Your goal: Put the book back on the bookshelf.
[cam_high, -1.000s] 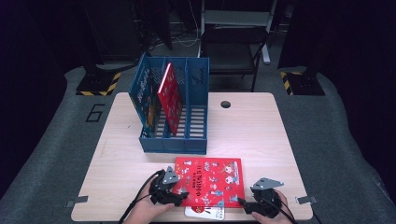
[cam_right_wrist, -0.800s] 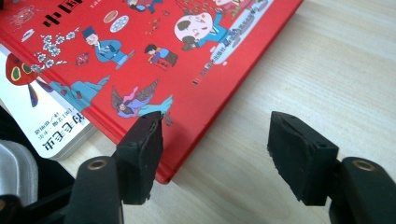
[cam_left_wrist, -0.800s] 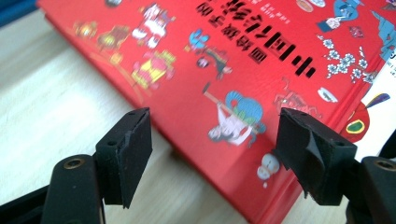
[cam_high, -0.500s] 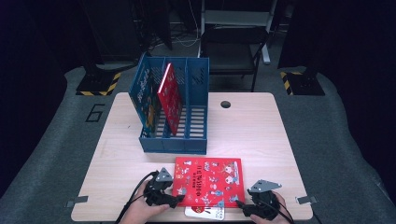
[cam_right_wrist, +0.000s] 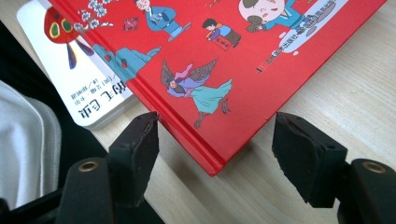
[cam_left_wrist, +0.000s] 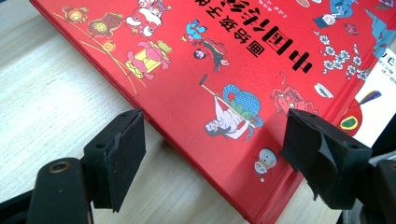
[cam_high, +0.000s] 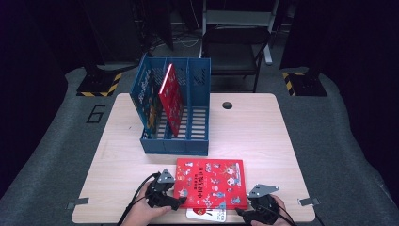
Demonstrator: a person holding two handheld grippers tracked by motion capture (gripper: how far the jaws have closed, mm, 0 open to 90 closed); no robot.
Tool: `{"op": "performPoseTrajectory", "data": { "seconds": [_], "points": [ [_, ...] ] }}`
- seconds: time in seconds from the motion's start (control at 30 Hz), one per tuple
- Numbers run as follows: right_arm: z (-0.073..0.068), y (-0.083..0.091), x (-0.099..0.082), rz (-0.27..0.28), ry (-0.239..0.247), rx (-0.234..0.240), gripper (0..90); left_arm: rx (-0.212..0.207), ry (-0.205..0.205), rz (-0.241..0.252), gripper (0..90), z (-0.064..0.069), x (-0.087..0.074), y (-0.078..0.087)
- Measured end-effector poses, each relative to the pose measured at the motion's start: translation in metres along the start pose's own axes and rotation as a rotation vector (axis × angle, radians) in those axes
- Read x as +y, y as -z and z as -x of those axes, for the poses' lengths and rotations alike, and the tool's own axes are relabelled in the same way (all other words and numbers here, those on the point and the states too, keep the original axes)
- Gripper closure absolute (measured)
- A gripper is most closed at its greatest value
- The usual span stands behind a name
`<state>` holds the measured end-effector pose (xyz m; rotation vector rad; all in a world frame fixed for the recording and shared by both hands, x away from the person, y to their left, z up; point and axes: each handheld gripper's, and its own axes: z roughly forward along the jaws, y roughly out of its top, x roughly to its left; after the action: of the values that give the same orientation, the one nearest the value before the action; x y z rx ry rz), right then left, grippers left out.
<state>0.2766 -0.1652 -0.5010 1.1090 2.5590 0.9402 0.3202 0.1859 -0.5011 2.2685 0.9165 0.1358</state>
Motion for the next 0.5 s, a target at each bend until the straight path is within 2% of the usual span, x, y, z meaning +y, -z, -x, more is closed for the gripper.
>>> {"op": "performPoseTrajectory", "data": {
  "seconds": [0.07, 0.2, 0.27, 0.3, 0.37, 0.5],
  "points": [
    [-0.0001, 0.0009, -0.0001, -0.015, 0.019, -0.005, 33.8, -0.001, 0.003, -0.001, 21.3, 0.0001, 0.0001, -0.0001],
    [-0.0004, -0.0013, -0.0008, -0.026, 0.033, 0.002, 34.4, 0.002, 0.004, 0.001, 21.4, -0.0001, 0.0003, -0.0002],
    [-0.0014, -0.0029, -0.0007, -0.014, 0.029, -0.001, 34.1, 0.002, 0.003, 0.001, 21.3, -0.0001, 0.0004, -0.0003],
    [-0.0019, -0.0037, -0.0004, -0.035, 0.041, -0.003, 33.6, 0.002, 0.005, 0.003, 21.4, -0.0002, 0.0004, -0.0004],
    [-0.0023, -0.0037, -0.0002, -0.035, 0.044, -0.008, 33.7, 0.003, 0.006, 0.002, 21.4, -0.0002, 0.0006, -0.0006],
    [-0.0024, -0.0041, 0.0013, -0.04, 0.049, -0.014, 33.7, 0.028, -0.012, 0.023, 26.9, 0.0009, 0.0027, -0.0001]
  ]
}}
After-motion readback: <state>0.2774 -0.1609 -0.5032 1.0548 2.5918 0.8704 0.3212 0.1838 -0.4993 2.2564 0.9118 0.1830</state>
